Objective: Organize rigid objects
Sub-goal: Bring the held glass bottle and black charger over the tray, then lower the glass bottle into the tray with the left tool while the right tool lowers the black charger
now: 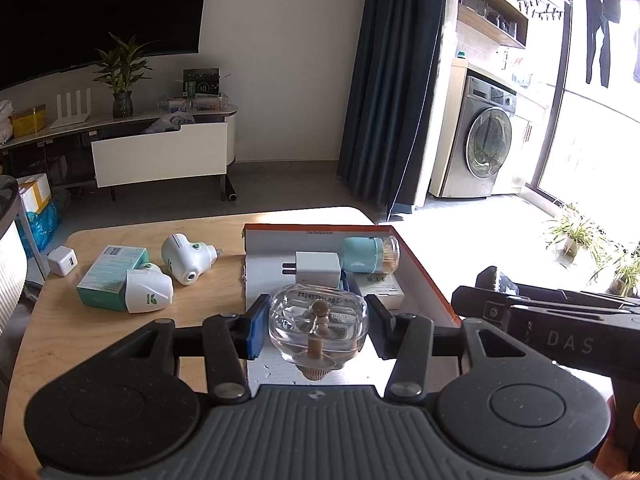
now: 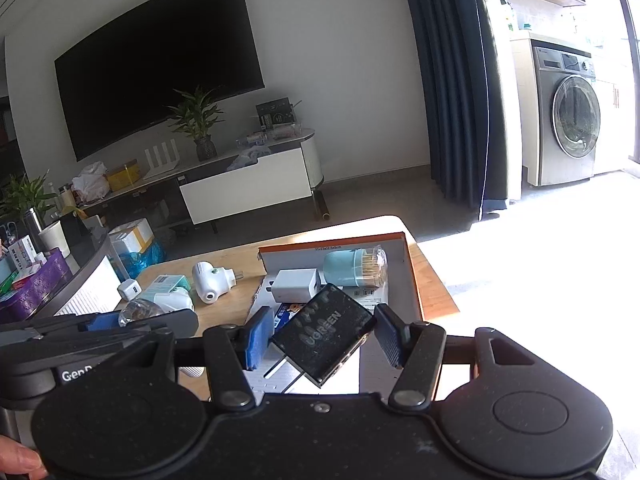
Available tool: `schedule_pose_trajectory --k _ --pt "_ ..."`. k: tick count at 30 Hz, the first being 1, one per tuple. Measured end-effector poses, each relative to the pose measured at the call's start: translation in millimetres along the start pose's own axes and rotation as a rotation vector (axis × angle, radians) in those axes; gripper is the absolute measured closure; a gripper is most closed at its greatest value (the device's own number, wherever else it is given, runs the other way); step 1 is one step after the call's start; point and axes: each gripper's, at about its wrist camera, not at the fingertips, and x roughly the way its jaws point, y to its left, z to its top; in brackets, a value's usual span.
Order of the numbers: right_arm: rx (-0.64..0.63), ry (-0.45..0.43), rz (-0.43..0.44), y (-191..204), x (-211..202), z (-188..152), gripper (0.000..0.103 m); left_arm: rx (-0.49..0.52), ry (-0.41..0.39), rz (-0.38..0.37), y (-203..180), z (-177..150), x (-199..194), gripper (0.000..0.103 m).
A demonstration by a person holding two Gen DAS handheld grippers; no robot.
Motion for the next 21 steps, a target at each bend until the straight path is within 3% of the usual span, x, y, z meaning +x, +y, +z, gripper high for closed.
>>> schedule_pose_trajectory --k 21 --pt "0.015 0.016 -0.038 -14 18 17 0.035 0.018 0.049 -0.045 -11 11 28 0.053"
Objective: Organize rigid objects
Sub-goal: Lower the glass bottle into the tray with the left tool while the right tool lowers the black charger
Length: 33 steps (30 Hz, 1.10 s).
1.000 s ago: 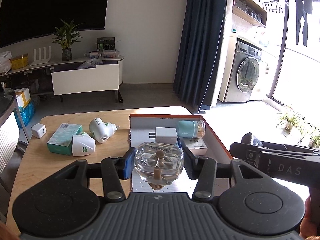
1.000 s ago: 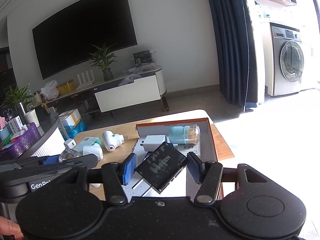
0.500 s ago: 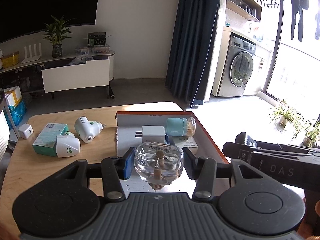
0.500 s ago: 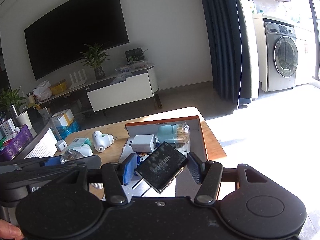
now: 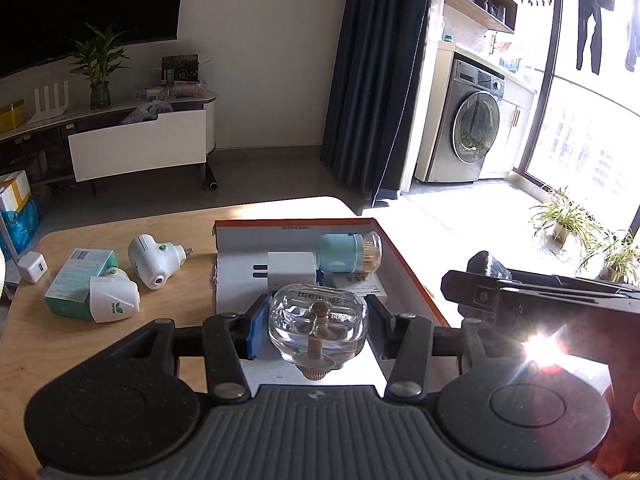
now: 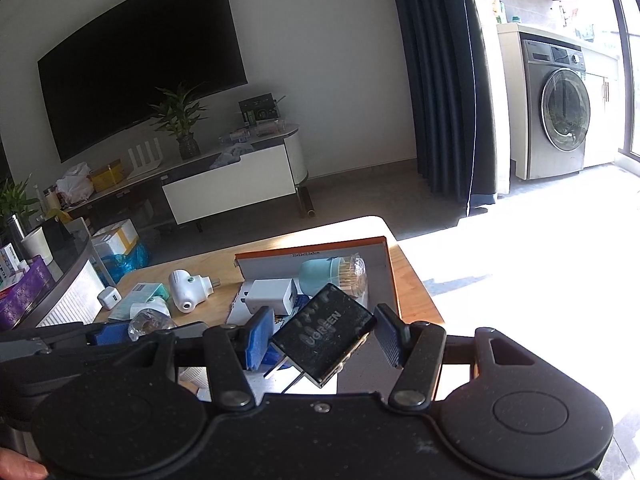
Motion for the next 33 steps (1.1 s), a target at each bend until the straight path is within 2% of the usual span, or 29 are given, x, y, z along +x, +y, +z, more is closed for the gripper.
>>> schedule_pose_trajectory --k 33 --pt "-0.024 0.007 0.011 1 38 33 0.035 -0.013 -0.010 0.014 9 34 23 0.053"
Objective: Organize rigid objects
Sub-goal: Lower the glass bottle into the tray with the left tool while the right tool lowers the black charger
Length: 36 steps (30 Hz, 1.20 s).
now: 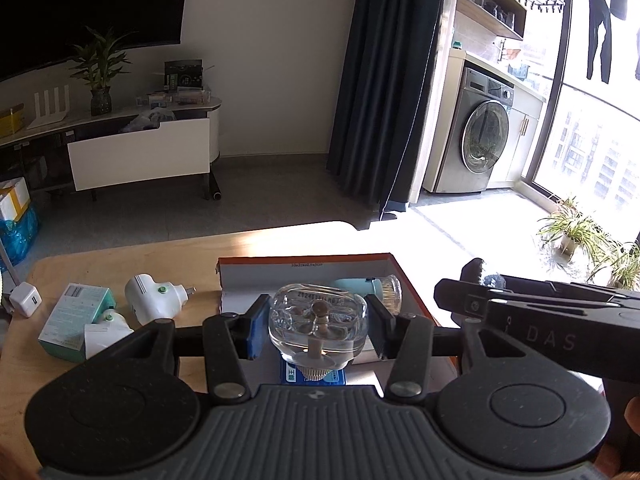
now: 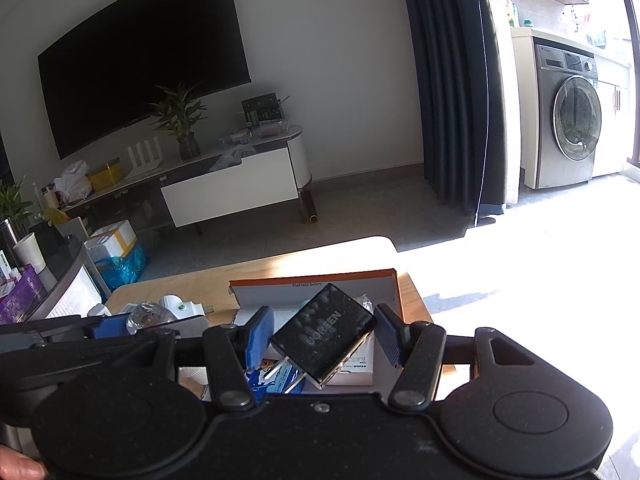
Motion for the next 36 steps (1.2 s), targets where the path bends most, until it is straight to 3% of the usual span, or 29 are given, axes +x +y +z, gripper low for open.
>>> schedule_pose_trajectory --k 17,36 --pt "-0.003 0.018 0.001 4 23 14 0.035 -0.034 0.011 0.007 12 16 22 0.053" --pt "0.024 0.049 -0.024 6 80 42 0.035 -0.046 0.026 0.040 25 29 50 0.053"
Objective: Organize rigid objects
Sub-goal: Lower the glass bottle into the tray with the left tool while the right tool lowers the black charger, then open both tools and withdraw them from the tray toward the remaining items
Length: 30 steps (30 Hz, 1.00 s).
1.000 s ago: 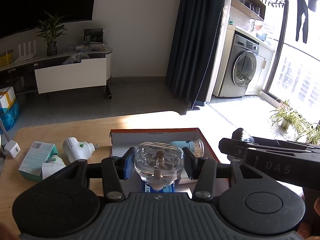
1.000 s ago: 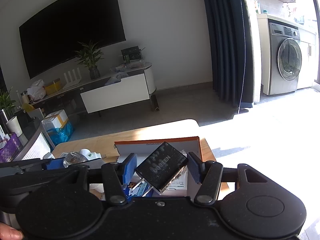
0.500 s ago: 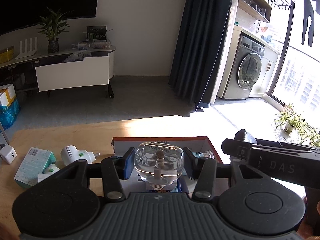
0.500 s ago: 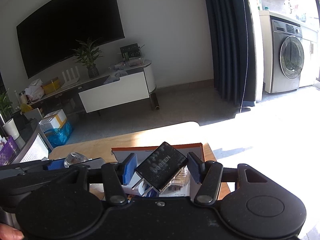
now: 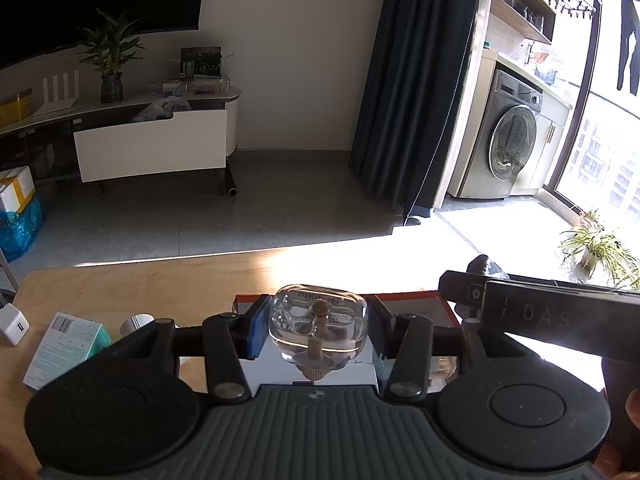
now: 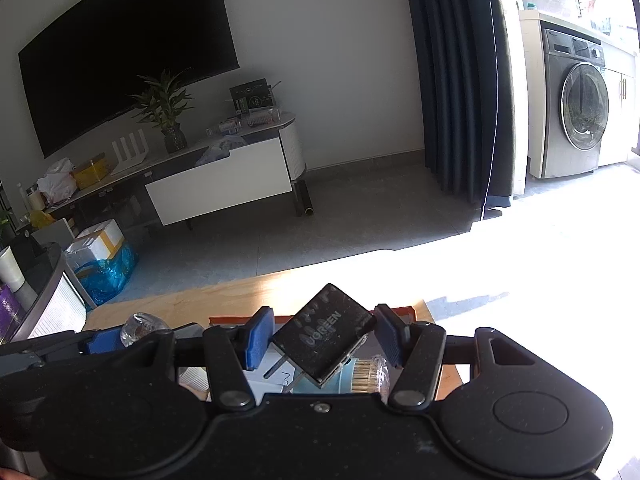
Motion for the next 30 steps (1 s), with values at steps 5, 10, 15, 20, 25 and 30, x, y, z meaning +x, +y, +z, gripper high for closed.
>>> schedule_pose_trajectory --k 5,10,15,20,25,30 --pt "0.024 -0.036 0.022 -3 10 5 0.031 -0.012 0.018 0.003 1 0 7 0.053" --pt "0.030 -0.052 -0.001 -12 0 5 0.031 -0.016 0.034 0.001 5 1 14 0.053" --pt "0.041 -0.074 -0.008 -24 -21 -1 0.031 -0.024 0.063 -0.006 6 4 27 0.053" --pt "0.059 -0.078 -0.016 -32 -34 -8 0.031 -0.023 0.070 -0.030 -1 14 40 0.053" --pt "0.067 -0.088 -0.010 -33 -42 -9 0.030 -0.027 0.057 -0.060 -1 22 38 0.042" --pt "0.053 -0.090 0.012 -26 -44 -6 0.027 -0.038 0.044 -0.037 6 21 22 0.032"
